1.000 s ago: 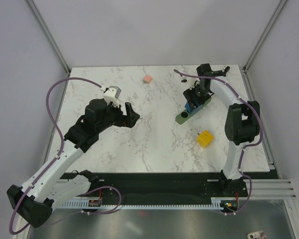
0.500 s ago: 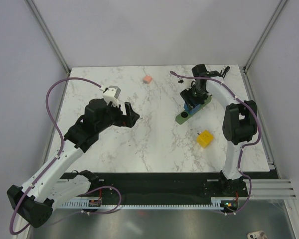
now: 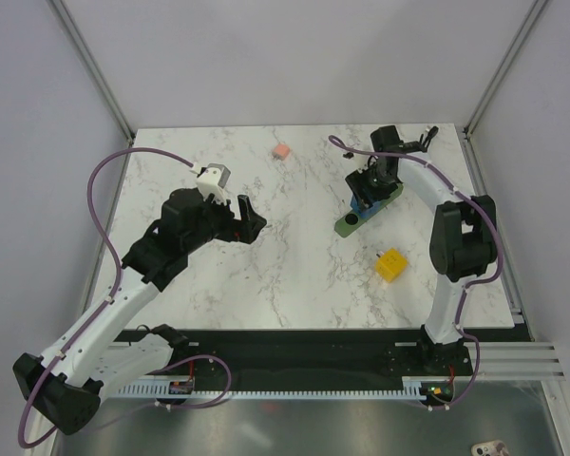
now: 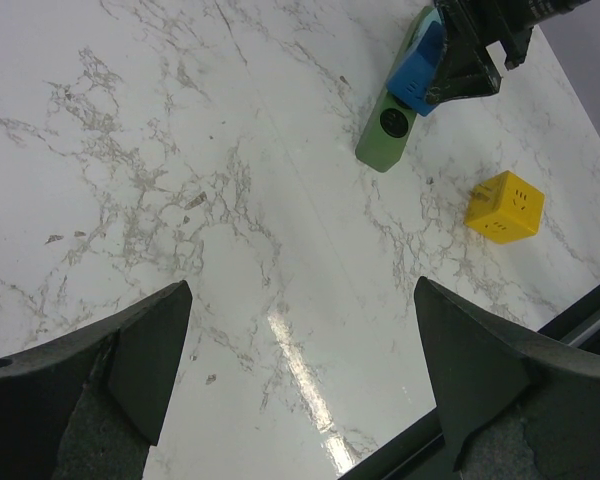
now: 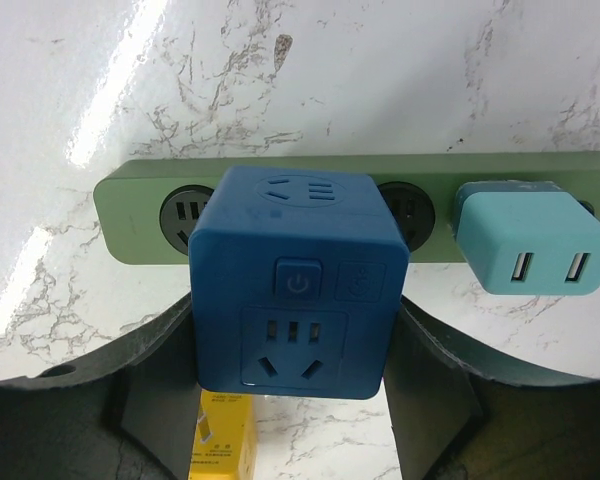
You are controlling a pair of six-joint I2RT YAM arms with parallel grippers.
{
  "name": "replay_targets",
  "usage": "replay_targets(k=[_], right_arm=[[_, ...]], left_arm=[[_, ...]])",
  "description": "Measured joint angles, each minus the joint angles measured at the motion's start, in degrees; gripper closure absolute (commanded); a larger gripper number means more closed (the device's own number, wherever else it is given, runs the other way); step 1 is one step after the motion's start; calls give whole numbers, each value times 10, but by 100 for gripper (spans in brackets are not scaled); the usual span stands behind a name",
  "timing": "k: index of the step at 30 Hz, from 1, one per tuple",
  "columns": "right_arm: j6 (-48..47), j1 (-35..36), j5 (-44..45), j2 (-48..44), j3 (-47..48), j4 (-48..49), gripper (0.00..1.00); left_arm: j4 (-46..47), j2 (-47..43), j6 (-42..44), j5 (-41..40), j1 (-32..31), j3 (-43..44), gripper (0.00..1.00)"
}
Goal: Insert the plug
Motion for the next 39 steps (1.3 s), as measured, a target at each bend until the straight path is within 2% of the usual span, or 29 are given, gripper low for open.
replay_targets(k=[12,26,35,39], right_arm=[[16,-16,-35,-28,-58,65,100],[26,-16,-34,-75,-151,155,100],[26,-16,-35,-66,-144,158,100],[24,-11,-34,-52,-150,193,100]], left_arm=[[0,0,0,0,0,-1,0],[0,0,0,0,0,-2,0],[0,0,0,-3,0,-2,0],[0,0,0,-5,0,-2,0]])
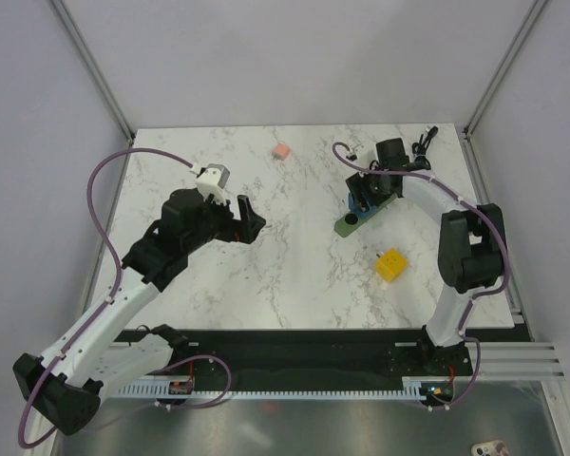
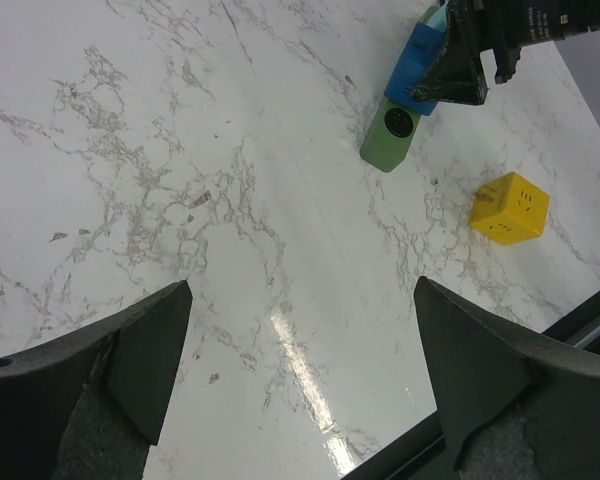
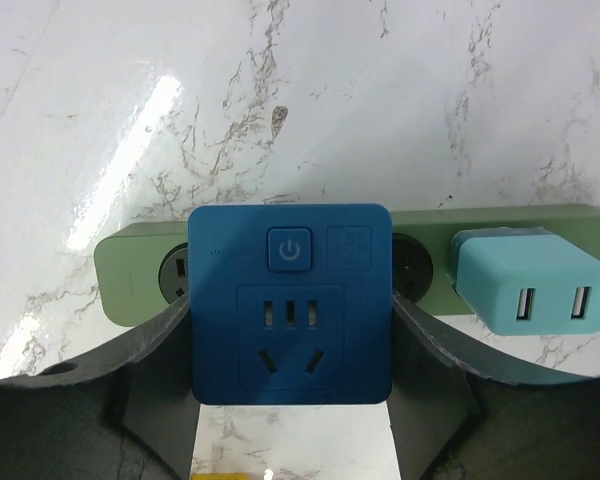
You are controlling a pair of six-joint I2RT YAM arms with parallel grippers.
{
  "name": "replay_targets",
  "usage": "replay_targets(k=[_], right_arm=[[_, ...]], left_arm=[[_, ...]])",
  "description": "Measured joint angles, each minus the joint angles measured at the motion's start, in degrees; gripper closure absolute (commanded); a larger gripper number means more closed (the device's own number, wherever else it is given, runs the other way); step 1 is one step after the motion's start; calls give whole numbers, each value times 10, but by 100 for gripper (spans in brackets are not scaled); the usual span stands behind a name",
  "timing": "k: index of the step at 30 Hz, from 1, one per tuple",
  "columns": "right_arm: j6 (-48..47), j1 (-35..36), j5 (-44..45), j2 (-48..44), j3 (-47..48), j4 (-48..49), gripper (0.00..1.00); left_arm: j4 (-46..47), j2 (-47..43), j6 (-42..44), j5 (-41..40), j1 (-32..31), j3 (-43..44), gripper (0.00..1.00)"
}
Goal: Insert the plug
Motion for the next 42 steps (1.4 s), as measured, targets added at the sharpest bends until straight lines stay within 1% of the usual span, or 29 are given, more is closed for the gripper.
replay_targets(k=[17,18,19,21,22,23,25,27,28,29,30,33,36,39,42], right_arm=[[10,4,9,-36,-68,83,100],[12,4,10,-40,-76,91,98],[13,4,11,-44,-82,98,92],[16,5,15,-52,-87,107,85],[18,6,17,-54,-89,109,79],[19,7,20,-58,-88,110,76],[22,8,25,-60,-88,111,66],[24,9,28,-61,-87,110,64],[25,10,28,-61,-87,110,60],[27,10,30,-62,-86,110,54],[28,10,30,-62,-86,110,50],[41,10,37,-62,-80,104,48],[48,10,40,-61,-75,95,38],[49,10,41,-61,-72,88,36],[49,10,42,-61,-69,81,30]], left_arm=[[0,2,0,0,0,0,0],[0,1,0,0,0,0,0],[0,0,0,0,0,0,0],[0,-2,0,0,0,0,0],[0,-2,0,0,0,0,0],[0,-3,0,0,0,0,0],[0,-3,0,0,0,0,0],[0,-3,0,0,0,0,0],[0,-3,0,0,0,0,0],[0,-3,0,-1,0,0,0],[0,-3,0,-2,0,0,0],[0,-5,0,-6,0,-4,0],[0,-6,0,-8,0,-6,0],[0,-7,0,-10,0,-7,0],[0,-7,0,-10,0,-7,0]])
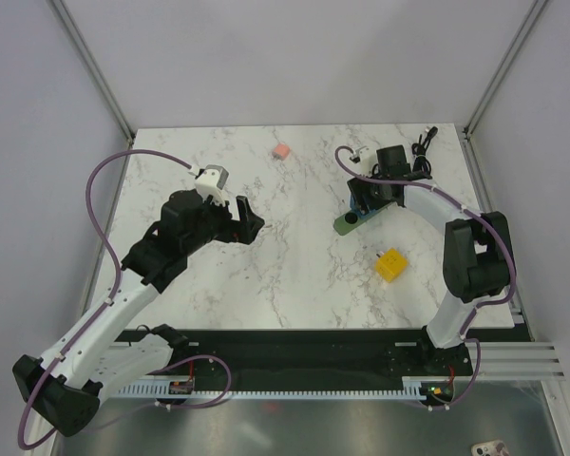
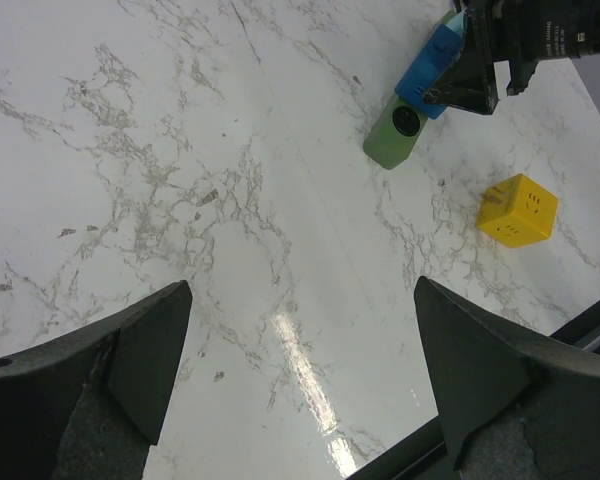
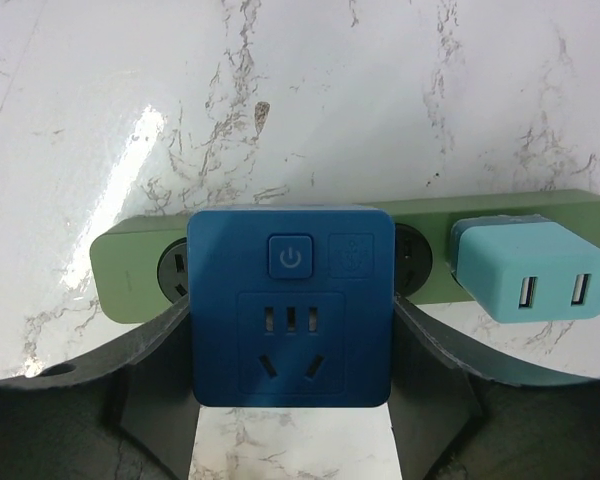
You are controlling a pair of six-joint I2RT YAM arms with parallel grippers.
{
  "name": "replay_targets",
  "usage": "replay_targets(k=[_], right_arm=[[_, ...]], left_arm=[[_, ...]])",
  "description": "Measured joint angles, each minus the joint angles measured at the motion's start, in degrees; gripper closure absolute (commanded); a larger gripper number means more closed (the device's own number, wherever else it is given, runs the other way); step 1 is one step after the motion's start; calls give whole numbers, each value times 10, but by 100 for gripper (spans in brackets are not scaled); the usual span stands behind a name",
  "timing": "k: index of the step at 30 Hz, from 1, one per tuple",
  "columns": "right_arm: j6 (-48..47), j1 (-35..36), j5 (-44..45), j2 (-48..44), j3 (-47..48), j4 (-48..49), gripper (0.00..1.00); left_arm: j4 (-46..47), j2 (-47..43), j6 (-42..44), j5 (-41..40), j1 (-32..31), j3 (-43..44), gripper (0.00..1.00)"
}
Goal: Insert the plug
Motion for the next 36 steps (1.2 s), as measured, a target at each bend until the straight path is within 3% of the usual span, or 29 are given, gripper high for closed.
replay_targets(k=[7,19,25,28,32,36], right_arm=[[13,-1,7,0,6,-47,17],[15,-4,21,-5,36,-101,16],[23,-4,24,-52,43,-126,17],[33,-4,26,-67,58,-134,26],[47,-4,26,-68,94,-138,75],[65,-4,20,-66,130,-139,89]], left_arm=[[0,-2,0,0,0,0,0],[0,-3,0,0,0,0,0],[0,-5,0,0,0,0,0],[0,-6,0,0,0,0,0],[0,-6,0,0,0,0,0],[0,-8,0,0,0,-1,0]])
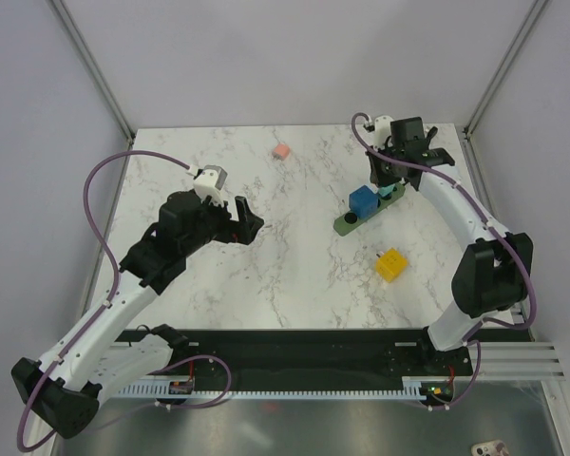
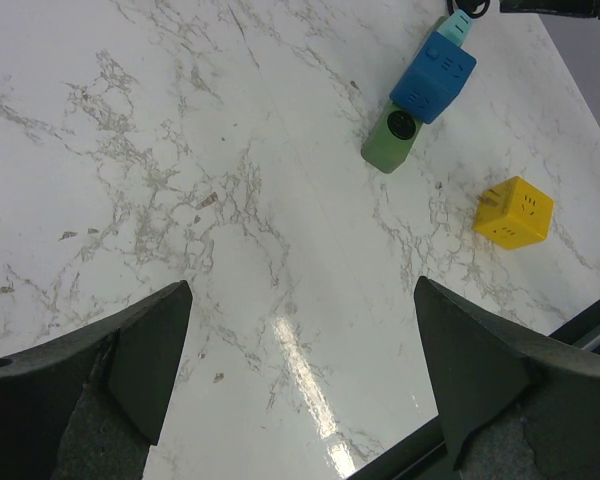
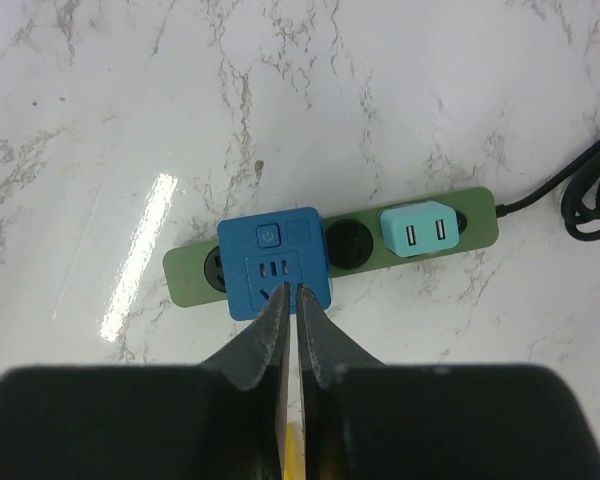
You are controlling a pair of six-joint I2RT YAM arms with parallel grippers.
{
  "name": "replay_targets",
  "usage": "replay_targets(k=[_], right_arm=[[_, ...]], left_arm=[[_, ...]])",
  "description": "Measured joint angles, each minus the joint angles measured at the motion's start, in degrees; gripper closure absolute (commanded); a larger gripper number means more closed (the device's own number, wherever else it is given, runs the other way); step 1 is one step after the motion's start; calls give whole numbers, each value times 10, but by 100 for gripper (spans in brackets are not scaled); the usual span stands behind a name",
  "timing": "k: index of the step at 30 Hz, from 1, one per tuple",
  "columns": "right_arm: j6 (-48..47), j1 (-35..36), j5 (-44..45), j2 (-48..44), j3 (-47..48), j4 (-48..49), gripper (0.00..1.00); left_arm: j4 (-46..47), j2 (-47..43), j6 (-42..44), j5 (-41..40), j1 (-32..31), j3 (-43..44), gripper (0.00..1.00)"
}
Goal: Insert the plug
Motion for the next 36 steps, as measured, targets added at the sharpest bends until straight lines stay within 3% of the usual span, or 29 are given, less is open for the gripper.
replay_targets(k=[5,12,22,36], right_arm=[[10,0,-7,11,12,11,100],[19,0,-11,56,-54,36,100],[24,-5,-11,57,-52,47,100],[29,-4,-14,-15,-93,70,100]], left_arm=[[0,0,0,0,0,0,0],[0,-1,0,0,0,0,0],[0,-1,0,0,0,0,0],[0,-1,0,0,0,-2,0]])
